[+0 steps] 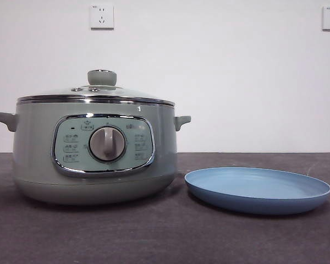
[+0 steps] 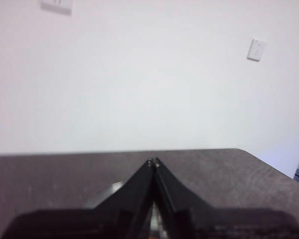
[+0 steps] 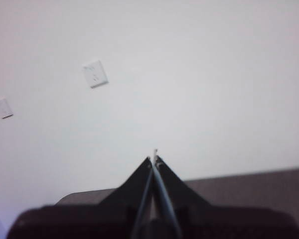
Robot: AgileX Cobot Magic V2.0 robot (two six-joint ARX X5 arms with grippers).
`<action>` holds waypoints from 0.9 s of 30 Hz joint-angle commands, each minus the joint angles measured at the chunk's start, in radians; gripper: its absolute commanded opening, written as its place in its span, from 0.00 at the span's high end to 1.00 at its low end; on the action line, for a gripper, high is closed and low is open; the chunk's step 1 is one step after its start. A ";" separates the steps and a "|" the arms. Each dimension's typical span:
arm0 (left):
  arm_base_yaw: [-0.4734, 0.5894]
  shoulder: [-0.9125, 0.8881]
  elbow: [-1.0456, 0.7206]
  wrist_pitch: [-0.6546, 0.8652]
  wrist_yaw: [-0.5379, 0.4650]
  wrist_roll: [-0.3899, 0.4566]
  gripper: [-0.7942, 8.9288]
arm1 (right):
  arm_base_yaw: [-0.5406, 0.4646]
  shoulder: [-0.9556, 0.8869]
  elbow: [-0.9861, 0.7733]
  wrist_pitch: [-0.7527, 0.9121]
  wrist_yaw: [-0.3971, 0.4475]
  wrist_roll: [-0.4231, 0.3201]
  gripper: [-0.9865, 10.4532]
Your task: Take the potato out from the steamer,put the potato on the plate,close the lid
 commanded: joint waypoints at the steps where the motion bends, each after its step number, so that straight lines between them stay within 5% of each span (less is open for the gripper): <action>1: -0.003 0.093 0.117 -0.034 -0.002 0.098 0.92 | 0.024 0.082 0.113 -0.026 -0.034 -0.101 0.92; 11: -0.004 0.509 0.541 -0.362 0.116 0.195 0.92 | 0.080 0.444 0.533 -0.380 -0.279 -0.300 0.92; 18: -0.020 0.748 0.729 -0.544 0.220 0.230 0.91 | 0.095 0.652 0.716 -0.603 -0.355 -0.379 0.91; 20: -0.031 0.784 0.740 -0.546 0.218 0.229 0.80 | 0.095 0.678 0.721 -0.604 -0.364 -0.378 0.80; 24: -0.053 0.837 0.740 -0.534 0.188 0.228 0.36 | 0.095 0.708 0.721 -0.616 -0.354 -0.364 0.27; 27: -0.081 0.874 0.740 -0.525 0.176 0.226 0.37 | 0.095 0.713 0.721 -0.619 -0.329 -0.364 0.25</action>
